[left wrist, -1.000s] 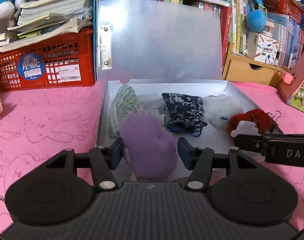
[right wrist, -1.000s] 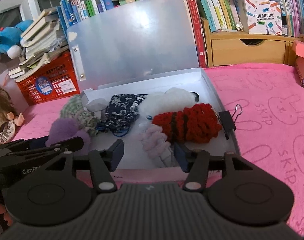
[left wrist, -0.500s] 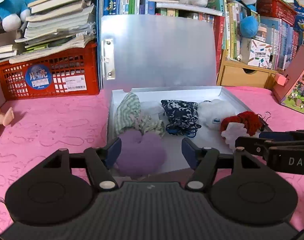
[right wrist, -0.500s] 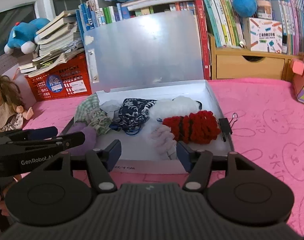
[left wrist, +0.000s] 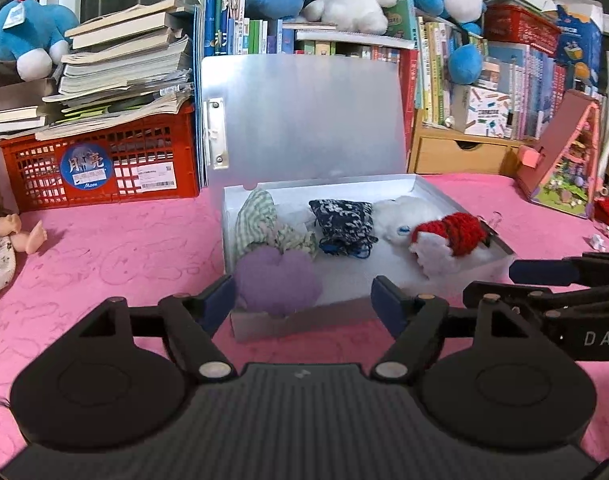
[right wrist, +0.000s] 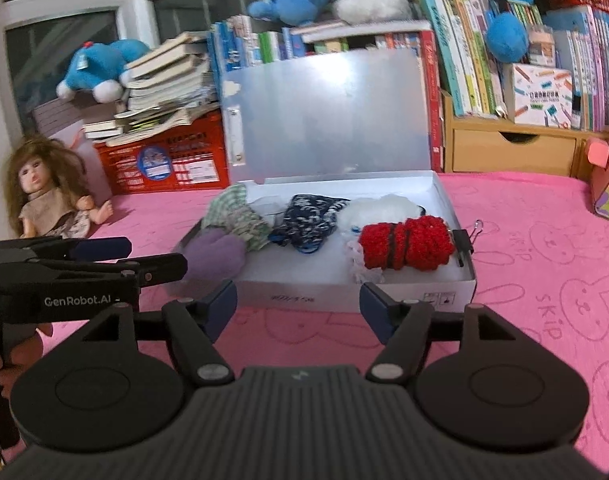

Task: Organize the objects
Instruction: 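Open both grippers to drop the pom-pom and tissue, then withdraw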

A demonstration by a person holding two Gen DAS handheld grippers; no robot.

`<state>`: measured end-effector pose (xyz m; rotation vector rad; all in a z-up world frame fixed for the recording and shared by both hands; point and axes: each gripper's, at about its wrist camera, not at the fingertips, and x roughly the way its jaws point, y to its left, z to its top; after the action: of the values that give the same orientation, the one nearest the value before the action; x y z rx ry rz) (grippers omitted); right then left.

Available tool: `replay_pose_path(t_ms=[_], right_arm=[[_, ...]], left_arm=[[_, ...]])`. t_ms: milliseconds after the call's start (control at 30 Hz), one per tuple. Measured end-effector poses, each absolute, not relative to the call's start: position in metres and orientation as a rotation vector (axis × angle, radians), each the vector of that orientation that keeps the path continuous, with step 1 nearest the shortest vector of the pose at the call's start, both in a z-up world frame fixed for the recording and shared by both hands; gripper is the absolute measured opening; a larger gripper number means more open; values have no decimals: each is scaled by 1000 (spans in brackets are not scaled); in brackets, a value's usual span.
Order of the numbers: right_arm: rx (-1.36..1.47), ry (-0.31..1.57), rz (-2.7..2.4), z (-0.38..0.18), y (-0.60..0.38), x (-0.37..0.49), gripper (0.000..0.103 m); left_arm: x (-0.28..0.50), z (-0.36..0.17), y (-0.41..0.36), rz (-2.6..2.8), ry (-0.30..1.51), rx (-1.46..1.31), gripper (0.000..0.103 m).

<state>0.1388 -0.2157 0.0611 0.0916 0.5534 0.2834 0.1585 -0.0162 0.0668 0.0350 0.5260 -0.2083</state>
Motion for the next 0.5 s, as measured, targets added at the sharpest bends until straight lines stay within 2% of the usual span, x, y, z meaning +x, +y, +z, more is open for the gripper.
replay_pose_path(t_ms=[500], right_arm=[[-78,489,381,45,-183,49,86]], left_arm=[[69,51,31,-199,483,23,84]])
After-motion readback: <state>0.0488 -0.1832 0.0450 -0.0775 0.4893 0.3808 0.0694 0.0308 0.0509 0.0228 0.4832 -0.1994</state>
